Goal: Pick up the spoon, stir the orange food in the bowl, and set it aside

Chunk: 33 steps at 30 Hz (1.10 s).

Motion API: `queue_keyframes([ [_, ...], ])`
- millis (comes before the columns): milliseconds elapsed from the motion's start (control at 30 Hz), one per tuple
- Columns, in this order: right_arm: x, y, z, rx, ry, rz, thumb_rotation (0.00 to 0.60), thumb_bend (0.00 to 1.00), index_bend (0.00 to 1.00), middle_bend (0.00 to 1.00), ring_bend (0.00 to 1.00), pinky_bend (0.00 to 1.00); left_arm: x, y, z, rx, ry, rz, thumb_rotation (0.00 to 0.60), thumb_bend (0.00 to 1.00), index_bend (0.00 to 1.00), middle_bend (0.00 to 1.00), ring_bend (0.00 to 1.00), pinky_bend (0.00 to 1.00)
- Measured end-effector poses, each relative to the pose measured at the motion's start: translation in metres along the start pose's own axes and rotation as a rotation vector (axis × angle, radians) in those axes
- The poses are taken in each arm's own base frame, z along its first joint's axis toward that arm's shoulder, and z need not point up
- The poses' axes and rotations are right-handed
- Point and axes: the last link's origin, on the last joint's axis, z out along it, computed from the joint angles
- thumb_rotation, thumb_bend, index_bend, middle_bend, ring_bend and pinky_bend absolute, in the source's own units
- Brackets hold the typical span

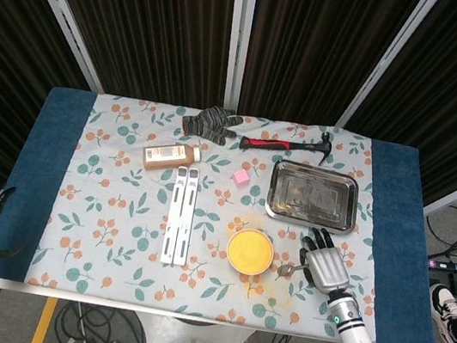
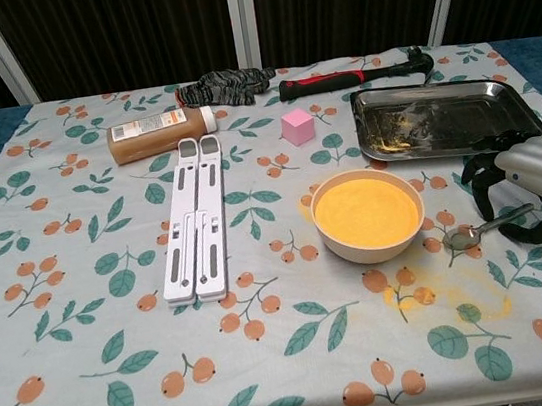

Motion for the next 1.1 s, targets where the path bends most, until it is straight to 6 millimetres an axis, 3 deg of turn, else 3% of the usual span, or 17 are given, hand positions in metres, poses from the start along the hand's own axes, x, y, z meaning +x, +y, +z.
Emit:
queue_keyframes([
  [267,0.012,0.005,-0.005,0.004,0.024,-0.001,0.600,0.37,0.57,0.22,0.00,0.00,0.001,0.000,-0.001,0.000,0.004,0.000,0.600,0.00,0.12,0.09,0.08,0.12],
  [400,0.029,0.011,-0.014,0.015,0.055,-0.013,0.600,0.37,0.58,0.23,0.00,0.00,0.003,0.000,-0.001,-0.001,0.011,-0.001,0.600,0.00,0.12,0.09,0.08,0.12],
  [567,0.051,0.002,-0.019,0.052,0.073,0.036,0.600,0.37,0.58,0.23,0.00,0.00,0.004,0.002,-0.002,-0.003,0.016,0.000,0.600,0.00,0.12,0.09,0.08,0.12],
  [800,0.081,-0.029,0.009,0.134,0.094,0.042,0.600,0.37,0.59,0.23,0.00,0.00,0.007,-0.001,-0.005,0.008,0.024,0.003,0.600,0.00,0.12,0.09,0.08,0.12],
  [1100,0.077,-0.069,0.044,0.150,0.067,-0.007,0.600,0.37,0.57,0.22,0.00,0.00,0.005,-0.008,-0.007,0.026,0.017,-0.006,0.600,0.00,0.12,0.09,0.08,0.12],
])
